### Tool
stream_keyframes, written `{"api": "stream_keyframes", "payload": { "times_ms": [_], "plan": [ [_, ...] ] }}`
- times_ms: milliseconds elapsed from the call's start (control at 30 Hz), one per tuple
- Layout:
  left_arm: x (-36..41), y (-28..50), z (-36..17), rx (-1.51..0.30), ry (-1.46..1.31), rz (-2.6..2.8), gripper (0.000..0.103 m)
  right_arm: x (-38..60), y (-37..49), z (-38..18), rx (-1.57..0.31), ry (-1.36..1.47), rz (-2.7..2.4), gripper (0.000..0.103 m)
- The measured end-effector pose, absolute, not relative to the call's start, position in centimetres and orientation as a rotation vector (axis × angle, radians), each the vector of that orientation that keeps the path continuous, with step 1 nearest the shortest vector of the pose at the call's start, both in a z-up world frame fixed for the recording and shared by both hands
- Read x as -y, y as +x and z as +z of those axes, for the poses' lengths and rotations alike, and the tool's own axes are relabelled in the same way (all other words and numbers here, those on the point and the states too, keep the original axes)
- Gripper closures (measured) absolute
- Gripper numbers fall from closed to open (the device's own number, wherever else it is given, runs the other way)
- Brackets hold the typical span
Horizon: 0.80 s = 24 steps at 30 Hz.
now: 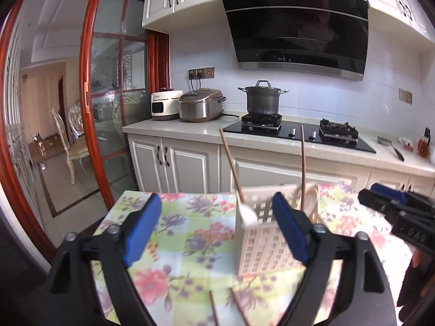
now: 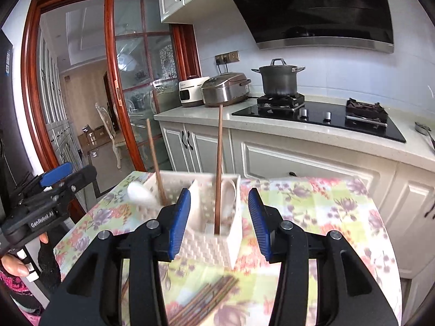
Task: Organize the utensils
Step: 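Lower the chopsticks into the caddy and open both tools, then move both tools back toward the remaining chopsticks on the table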
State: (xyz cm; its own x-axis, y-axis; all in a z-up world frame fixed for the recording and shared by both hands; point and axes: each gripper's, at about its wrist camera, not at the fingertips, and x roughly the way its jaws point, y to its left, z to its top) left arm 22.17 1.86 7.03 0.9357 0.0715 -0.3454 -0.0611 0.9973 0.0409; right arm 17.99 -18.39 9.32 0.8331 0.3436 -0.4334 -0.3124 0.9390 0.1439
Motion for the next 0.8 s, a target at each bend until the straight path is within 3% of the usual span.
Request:
{"api": "stream_keyframes", "payload": {
  "times_ms": [167,367,800],
  "plan": [
    [-1.6,18.1,5.0,-0.348,0.067,0.075,0.005,18.7,13.6,7.6,-0.483,0.066,0.350,0.051],
    [-2.2,14.5,2.1,-0.398,0.019,0.062,0.005,18.7,9.6,5.2,-0.518,0.057,0.337,0.044],
    [-2.1,13.7,-3.5,-0.527,0.030,0.066,0.005,17.8,9.2,-0.8,-0.672,0.085,0.323,0.044]
  ]
}}
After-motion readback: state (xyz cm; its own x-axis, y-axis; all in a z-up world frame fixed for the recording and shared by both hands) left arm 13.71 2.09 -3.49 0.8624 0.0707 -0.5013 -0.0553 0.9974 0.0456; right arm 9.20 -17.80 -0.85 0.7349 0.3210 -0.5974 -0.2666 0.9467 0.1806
